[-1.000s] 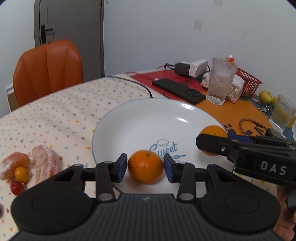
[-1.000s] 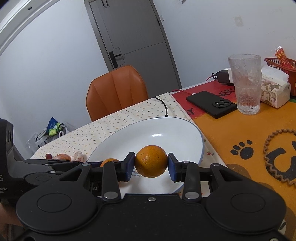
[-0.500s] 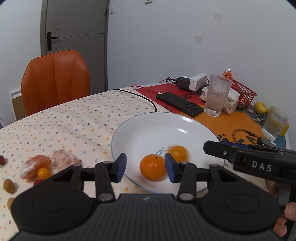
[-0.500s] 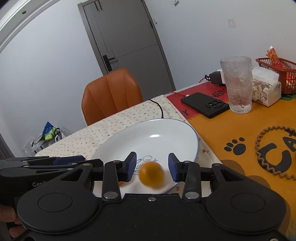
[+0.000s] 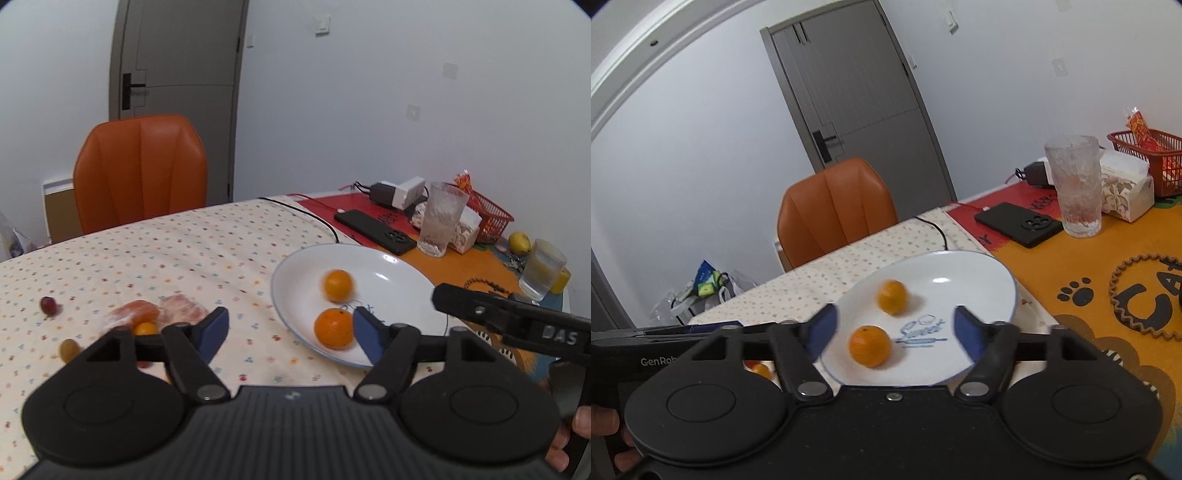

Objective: Organize fruits
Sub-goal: 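Withdraw both open tools from the plate back toward the fruit cluster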

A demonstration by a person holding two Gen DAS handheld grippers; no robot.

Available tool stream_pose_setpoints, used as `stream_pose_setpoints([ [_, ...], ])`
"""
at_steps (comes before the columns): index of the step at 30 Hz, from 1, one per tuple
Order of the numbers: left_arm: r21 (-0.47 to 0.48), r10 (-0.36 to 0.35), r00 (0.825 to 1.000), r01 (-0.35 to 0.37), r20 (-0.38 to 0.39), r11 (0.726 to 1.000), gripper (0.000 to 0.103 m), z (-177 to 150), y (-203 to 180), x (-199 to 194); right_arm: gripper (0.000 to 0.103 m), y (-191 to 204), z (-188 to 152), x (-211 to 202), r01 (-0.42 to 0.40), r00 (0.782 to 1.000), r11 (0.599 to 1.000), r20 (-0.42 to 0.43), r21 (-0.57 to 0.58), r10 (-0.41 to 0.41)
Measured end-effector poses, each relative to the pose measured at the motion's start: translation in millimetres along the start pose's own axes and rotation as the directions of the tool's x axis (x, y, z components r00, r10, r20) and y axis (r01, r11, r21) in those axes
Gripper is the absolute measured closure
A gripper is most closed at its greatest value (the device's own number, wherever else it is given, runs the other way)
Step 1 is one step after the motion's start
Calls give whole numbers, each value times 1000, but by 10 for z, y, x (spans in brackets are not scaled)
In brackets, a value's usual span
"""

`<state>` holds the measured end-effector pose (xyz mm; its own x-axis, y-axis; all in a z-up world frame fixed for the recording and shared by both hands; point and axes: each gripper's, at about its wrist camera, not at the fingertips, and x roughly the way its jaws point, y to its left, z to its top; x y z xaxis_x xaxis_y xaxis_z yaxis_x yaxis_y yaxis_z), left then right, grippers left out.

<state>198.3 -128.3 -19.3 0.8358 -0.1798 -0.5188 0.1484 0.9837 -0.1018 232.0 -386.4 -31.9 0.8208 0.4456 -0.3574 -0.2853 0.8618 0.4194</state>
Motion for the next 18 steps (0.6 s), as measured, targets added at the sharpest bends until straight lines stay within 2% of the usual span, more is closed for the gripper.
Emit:
stream_pose_setpoints([
  [3, -40, 14, 1000, -13, 14, 999, 17, 7, 102, -113, 12, 63, 11, -83, -11, 1000, 1000, 27, -3, 11],
  [6, -82, 29, 999, -27, 17, 996, 13, 14, 210, -223, 1, 135, 22, -164, -18, 998, 1000, 51, -13, 19],
  [13, -130, 78, 997, -74, 23, 989, 9, -14, 466, -455, 0, 276, 8, -251, -63, 995, 998, 72, -32, 65],
  [18, -154, 117, 992, -109, 45, 982, 7, -51, 656, -622, 0, 397, -18, -205, -107, 994, 994, -6, -36, 106],
])
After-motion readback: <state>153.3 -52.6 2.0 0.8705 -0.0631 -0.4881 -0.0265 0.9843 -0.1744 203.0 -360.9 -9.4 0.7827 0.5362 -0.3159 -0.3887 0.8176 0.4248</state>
